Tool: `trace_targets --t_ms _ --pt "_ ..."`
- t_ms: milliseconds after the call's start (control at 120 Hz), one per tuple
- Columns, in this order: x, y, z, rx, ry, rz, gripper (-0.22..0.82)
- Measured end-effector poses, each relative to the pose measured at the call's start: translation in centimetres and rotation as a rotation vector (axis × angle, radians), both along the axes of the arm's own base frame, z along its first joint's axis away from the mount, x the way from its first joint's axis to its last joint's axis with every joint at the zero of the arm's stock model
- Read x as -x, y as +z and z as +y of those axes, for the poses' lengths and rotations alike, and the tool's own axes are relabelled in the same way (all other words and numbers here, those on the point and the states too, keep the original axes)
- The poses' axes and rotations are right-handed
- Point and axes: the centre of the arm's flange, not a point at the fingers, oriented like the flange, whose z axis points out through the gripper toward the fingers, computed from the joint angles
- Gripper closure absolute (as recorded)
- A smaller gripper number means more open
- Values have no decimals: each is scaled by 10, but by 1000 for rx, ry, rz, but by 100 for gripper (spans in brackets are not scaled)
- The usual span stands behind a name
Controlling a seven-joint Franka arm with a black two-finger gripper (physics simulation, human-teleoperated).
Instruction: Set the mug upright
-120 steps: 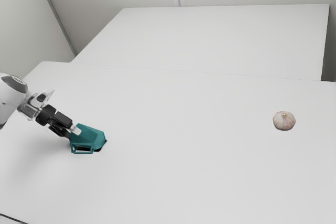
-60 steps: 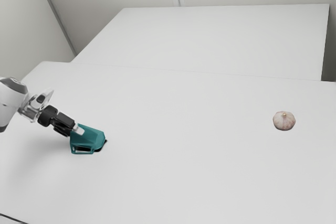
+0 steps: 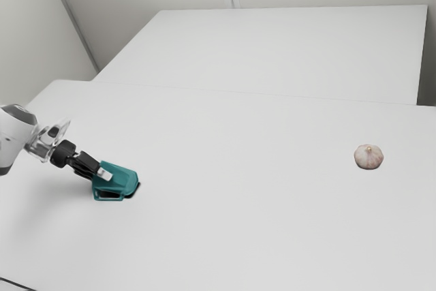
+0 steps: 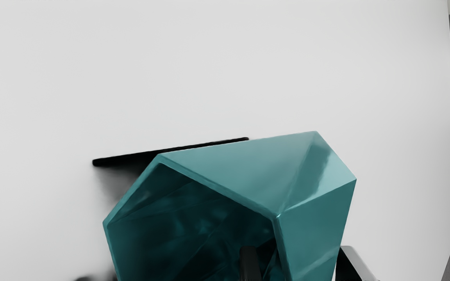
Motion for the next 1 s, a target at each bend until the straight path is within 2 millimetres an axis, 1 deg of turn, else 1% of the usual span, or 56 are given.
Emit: trace_targets --t_ms 233,367,467,567,700,767,908,1000 --pt "-1 0 0 2 2 -13 65" --pt "-5 6 -3 0 -1 -30 70" --pt "-10 16 -8 -5 -12 -54 73" --pt "-17 31 -18 -8 -32 -88 76" --pt "-28 53 -36 -16 -67 -135 77" --pt "-38 65 -51 -26 -97 -159 77" --pt "-67 98 -99 -103 -215 -218 78" --pt "-81 112 -130 -194 -303 -240 78"
